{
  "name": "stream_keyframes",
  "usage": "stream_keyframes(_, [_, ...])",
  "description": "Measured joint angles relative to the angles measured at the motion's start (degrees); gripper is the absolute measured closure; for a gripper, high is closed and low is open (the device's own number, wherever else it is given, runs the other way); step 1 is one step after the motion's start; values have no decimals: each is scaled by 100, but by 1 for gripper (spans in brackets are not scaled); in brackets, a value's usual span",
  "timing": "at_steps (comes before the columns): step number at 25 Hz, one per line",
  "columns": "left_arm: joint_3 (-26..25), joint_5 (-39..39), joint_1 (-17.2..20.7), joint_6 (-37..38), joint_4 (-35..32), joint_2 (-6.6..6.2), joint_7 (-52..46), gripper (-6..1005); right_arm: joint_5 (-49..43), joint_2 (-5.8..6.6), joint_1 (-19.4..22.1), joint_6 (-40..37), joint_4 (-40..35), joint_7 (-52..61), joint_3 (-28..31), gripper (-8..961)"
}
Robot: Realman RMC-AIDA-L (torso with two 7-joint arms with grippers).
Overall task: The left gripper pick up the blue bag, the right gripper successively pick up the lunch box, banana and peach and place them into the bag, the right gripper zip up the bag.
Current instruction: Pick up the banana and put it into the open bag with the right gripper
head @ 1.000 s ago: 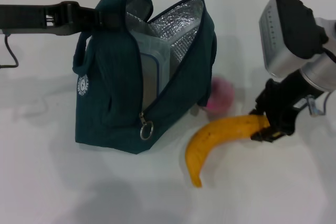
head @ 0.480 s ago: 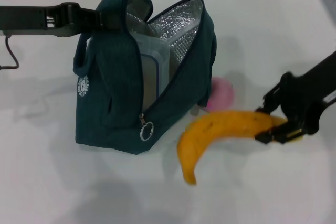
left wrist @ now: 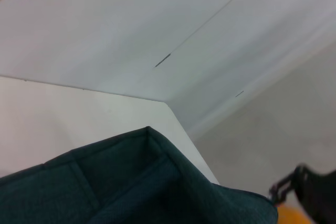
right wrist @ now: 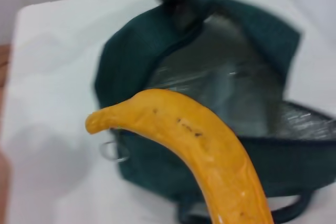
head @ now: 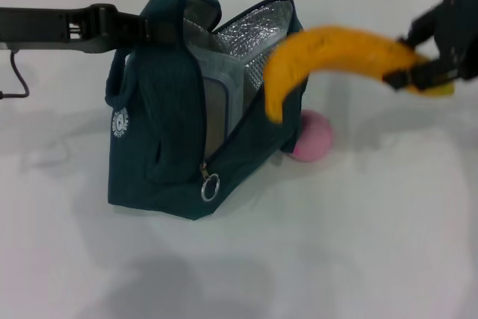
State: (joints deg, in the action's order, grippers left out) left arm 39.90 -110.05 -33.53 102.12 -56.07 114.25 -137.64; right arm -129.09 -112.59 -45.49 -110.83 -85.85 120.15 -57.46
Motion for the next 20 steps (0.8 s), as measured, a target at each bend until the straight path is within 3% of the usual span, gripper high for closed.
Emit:
stream_keyframes(5, [3, -2, -19, 2, 0, 23, 0, 956, -552, 47, -605, -21, -343, 244, -62, 516])
stream_keyframes(13, [9, -3, -19, 3, 2, 31, 0, 958, -1805, -263, -1277, 301, -428, 254, -1099, 515])
stream_keyframes(20, [75, 18, -32, 1, 8, 41, -1, 958, -2039, -312, -1412, 835, -426, 333, -1864, 515])
